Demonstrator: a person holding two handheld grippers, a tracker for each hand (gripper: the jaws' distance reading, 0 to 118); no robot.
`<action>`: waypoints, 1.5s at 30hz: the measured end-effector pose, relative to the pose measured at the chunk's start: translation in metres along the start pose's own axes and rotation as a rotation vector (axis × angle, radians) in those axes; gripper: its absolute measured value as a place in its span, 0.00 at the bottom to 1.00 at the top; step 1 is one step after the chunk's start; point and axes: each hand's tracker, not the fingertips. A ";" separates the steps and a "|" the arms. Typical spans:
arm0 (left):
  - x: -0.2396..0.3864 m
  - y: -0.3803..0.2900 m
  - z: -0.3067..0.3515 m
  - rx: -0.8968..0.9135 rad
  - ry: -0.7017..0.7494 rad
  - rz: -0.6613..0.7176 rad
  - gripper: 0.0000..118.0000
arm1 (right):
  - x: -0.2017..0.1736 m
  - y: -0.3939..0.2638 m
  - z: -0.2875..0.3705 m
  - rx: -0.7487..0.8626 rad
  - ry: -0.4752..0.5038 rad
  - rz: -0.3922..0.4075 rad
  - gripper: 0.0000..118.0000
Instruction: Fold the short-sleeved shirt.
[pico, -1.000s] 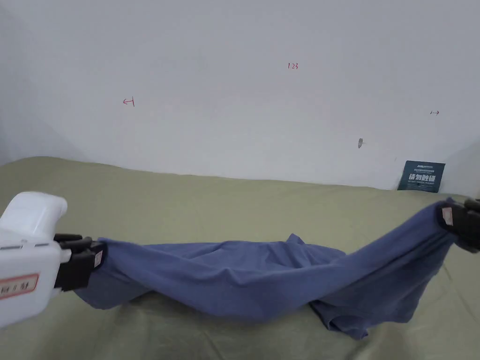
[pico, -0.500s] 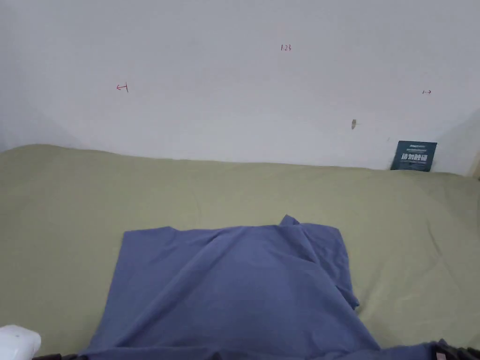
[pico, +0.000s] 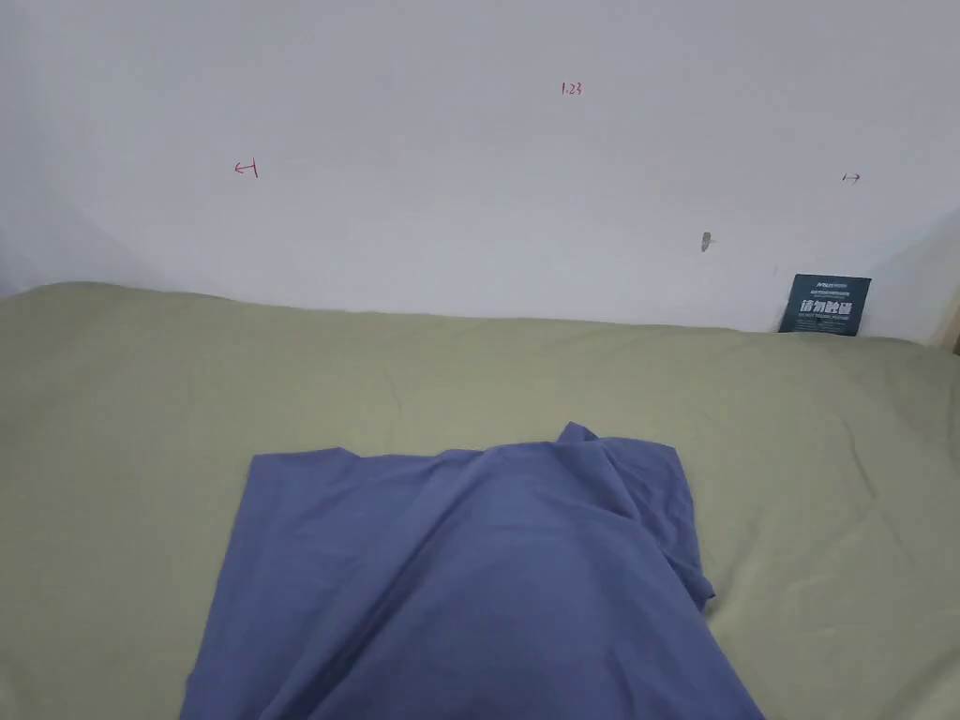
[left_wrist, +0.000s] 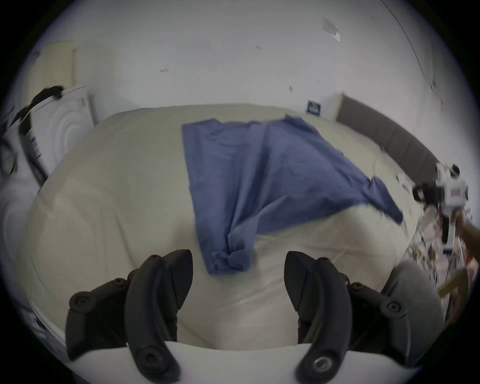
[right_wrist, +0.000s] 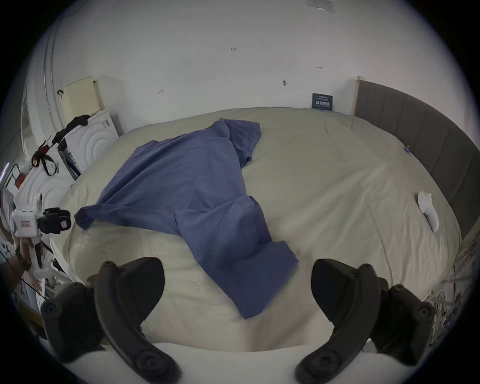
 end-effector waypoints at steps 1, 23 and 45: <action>0.003 0.002 0.010 0.043 0.022 0.039 0.66 | -0.005 0.003 0.008 0.046 -0.007 0.020 0.97; 0.084 -0.044 0.066 0.034 0.151 0.180 0.00 | -0.161 -0.055 0.045 0.029 -0.108 0.031 0.03; 0.046 0.010 -0.075 -0.079 0.208 0.155 0.02 | -0.075 -0.024 0.030 0.002 -0.203 -0.090 0.07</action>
